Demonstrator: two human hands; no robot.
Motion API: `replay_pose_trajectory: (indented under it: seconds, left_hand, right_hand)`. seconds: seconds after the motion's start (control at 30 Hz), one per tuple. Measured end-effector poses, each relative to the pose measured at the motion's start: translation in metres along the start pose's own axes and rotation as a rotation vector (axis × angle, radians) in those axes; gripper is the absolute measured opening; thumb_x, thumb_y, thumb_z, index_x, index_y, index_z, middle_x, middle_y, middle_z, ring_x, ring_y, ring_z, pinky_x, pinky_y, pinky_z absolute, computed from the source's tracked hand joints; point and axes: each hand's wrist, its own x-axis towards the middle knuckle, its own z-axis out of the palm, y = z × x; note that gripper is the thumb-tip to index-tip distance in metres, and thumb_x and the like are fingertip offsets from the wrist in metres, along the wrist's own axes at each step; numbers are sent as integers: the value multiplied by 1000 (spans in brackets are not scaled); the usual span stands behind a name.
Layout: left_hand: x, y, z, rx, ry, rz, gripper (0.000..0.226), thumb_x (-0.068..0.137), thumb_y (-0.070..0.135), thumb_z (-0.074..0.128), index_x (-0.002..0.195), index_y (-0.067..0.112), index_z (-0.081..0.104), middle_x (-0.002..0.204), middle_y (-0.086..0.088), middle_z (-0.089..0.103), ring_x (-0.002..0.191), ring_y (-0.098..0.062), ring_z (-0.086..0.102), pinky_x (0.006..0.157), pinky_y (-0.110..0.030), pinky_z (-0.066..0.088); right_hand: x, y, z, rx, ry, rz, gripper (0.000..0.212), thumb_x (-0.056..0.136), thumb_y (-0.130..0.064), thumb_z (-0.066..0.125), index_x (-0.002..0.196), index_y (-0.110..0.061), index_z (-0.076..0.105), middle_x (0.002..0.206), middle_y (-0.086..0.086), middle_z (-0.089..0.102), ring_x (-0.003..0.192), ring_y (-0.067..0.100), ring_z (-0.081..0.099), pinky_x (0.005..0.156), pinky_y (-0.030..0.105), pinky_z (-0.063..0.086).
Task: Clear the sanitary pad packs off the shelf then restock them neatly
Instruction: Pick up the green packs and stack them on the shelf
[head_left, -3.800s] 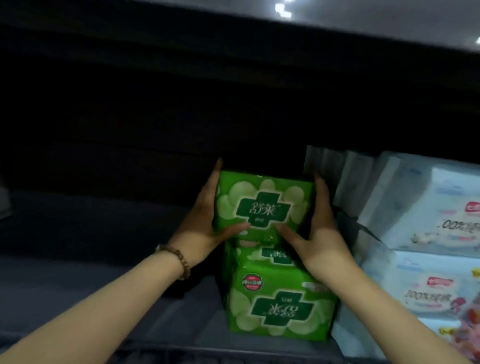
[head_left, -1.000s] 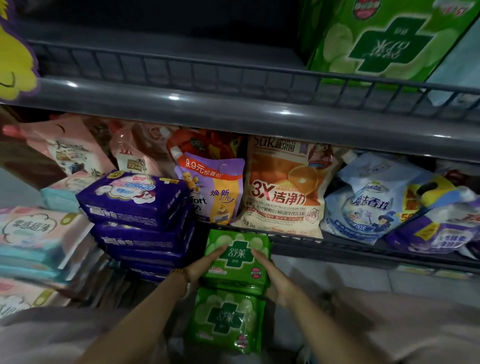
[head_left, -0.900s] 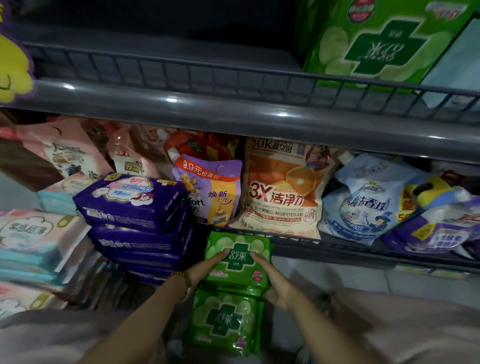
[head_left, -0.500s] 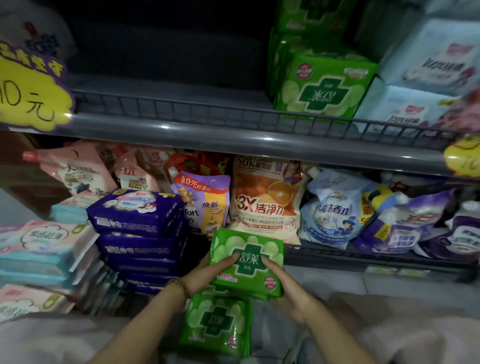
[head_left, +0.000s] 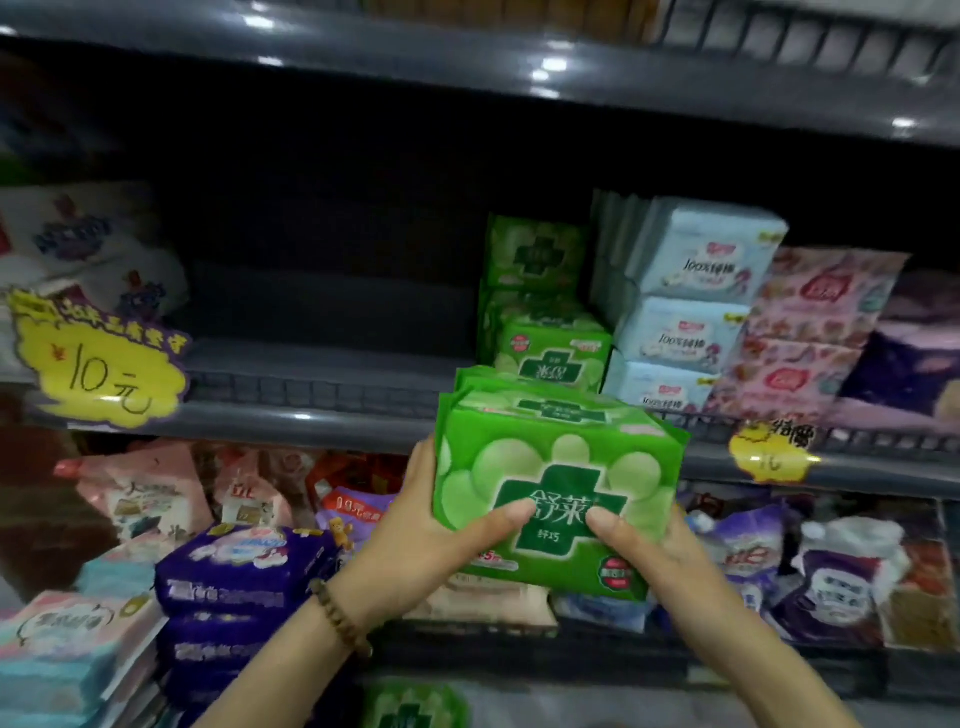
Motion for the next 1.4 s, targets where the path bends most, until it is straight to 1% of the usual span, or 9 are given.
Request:
replay_pose_trajectory:
  seconds: [0.17, 0.27, 0.47, 0.6, 0.7, 0.87, 0.93, 1.13, 1.4]
  left_hand:
    - [52, 31, -13, 52, 95, 151, 88, 56, 59, 78, 130, 27, 42, 123, 6, 60, 108, -4, 62, 91, -29, 53]
    - [89, 38, -21, 67, 126, 211, 89, 58, 54, 79, 131, 21, 41, 114, 13, 66, 103, -2, 64, 82, -18, 52]
    - [169, 40, -30, 55, 129, 242, 63, 70, 20, 73, 125, 20, 43, 101, 14, 70, 94, -2, 67, 70, -15, 53]
    - [211, 24, -30, 77, 109, 220, 66, 71, 31, 72, 129, 23, 40, 114, 12, 63, 99, 4, 63, 81, -18, 54]
    - [228, 14, -26, 91, 89, 207, 64, 79, 24, 70, 132, 25, 34, 117, 12, 60, 100, 8, 61, 77, -17, 54]
    - [252, 6, -24, 113, 126, 180, 79, 70, 43, 73, 136, 30, 31, 124, 6, 58, 105, -4, 62, 84, -33, 57]
    - [256, 3, -17, 146, 150, 172, 89, 72, 34, 77, 142, 26, 23, 119, 14, 56, 102, 5, 58, 85, -23, 55]
    - [264, -2, 8, 166, 221, 185, 92, 75, 27, 77, 146, 20, 19, 113, 19, 55, 98, 10, 56, 71, -4, 47]
    - [259, 3, 14, 196, 227, 115, 103, 71, 43, 75, 149, 24, 9, 132, 3, 52, 114, -11, 55, 96, -28, 47]
  right_hand:
    - [52, -59, -7, -214, -39, -258, 87, 63, -43, 86, 134, -20, 40, 107, -18, 68, 99, -8, 63, 74, 6, 47]
    - [88, -81, -8, -293, -41, -353, 90, 57, -39, 80, 134, -28, 34, 110, -24, 60, 96, -18, 58, 74, 2, 44]
    - [174, -99, -21, -388, -77, -420, 104, 63, -34, 85, 145, -32, 20, 125, -16, 57, 107, -8, 59, 92, 18, 50]
    - [212, -87, -25, -415, -46, -433, 86, 78, -18, 77, 143, -29, 22, 120, -19, 56, 102, -19, 55, 86, 6, 46]
    - [223, -66, -22, -457, 24, -414, 73, 86, -24, 68, 132, -45, 16, 125, -25, 49, 108, -24, 46, 101, 13, 39]
    - [226, -43, -17, -801, 280, -652, 89, 95, -27, 53, 143, -42, -20, 154, -22, -20, 139, -13, -15, 105, -1, -2]
    - [225, -38, -16, -933, 332, -738, 86, 97, -17, 50, 147, -39, -16, 152, -19, -32, 136, -12, -24, 102, -2, -2]
    - [205, -29, -34, -1133, 371, -995, 68, 94, -10, 51, 152, -25, 19, 161, 1, 3, 149, 17, 3, 117, 39, 15]
    - [183, -14, -69, -1282, 170, -787, 62, 96, -41, 35, 153, -30, 14, 161, -10, 6, 148, 9, 1, 117, 40, 13]
